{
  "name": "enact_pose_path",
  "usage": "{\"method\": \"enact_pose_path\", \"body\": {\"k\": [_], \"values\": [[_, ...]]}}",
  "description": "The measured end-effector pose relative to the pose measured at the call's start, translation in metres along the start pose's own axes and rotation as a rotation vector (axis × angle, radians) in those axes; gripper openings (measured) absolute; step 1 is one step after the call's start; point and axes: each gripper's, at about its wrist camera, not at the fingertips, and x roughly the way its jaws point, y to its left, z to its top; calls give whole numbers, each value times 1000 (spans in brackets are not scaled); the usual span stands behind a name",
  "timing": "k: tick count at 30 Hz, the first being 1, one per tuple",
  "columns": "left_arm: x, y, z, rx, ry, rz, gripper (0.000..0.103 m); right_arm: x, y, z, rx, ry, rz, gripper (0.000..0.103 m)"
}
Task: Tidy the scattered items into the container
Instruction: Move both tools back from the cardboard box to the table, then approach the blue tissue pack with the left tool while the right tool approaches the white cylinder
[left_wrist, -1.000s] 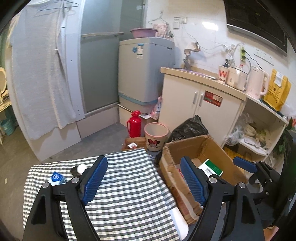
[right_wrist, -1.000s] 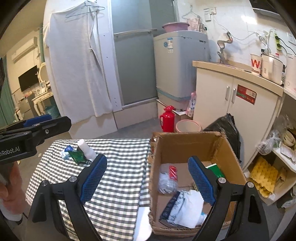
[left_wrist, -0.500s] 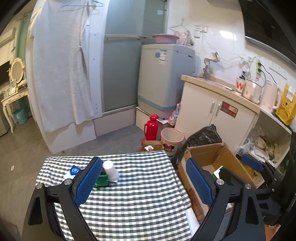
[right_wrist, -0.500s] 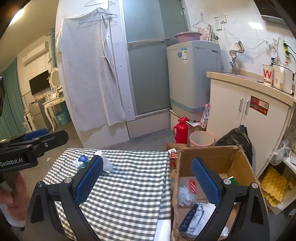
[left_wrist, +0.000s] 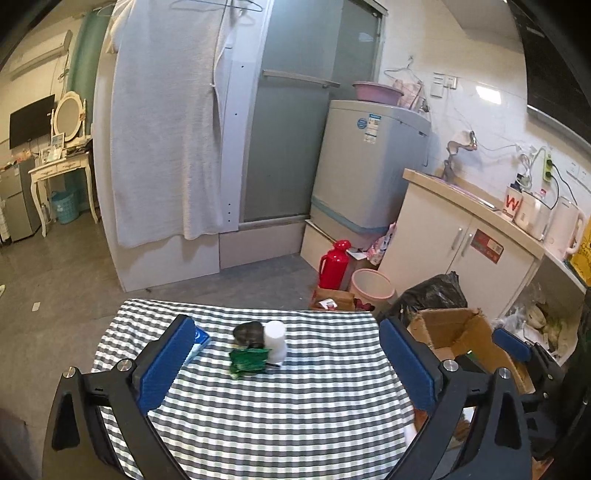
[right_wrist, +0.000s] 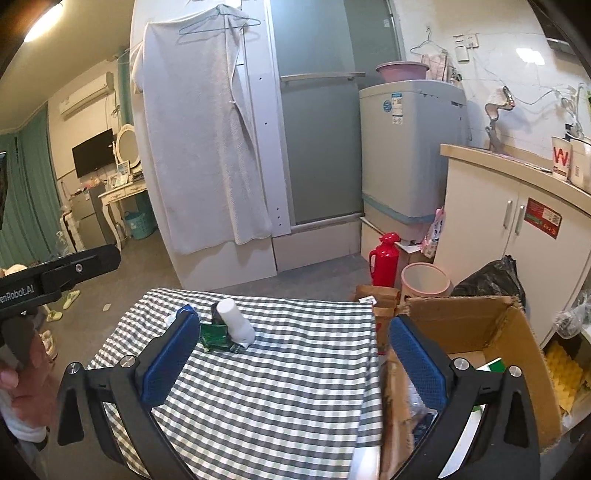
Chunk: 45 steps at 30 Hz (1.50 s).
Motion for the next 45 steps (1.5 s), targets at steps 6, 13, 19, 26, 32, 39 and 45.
{"method": "enact_pose_path", "body": {"k": [6, 13, 19, 26, 32, 39, 45], "values": [[2, 26, -5, -13, 2, 25, 103, 24, 20, -3, -32, 43, 10, 103], [11, 51, -7, -38, 11, 40, 103, 45, 37, -5, -55, 79, 10, 103], [20, 66, -9, -35, 12, 61, 103, 61, 47, -6, -66, 97, 12, 103], [31, 84, -11, -45, 24, 83, 103, 76, 51, -6, -74, 106, 13, 103], [41, 95, -14, -39, 32, 107, 103, 93, 55, -7, -86, 129, 17, 103], [60, 107, -21, -31, 62, 122, 103, 111, 57, -13, -103, 158, 16, 103], [79, 115, -27, -34, 93, 121, 103, 131, 59, -19, -114, 190, 15, 103]]}}
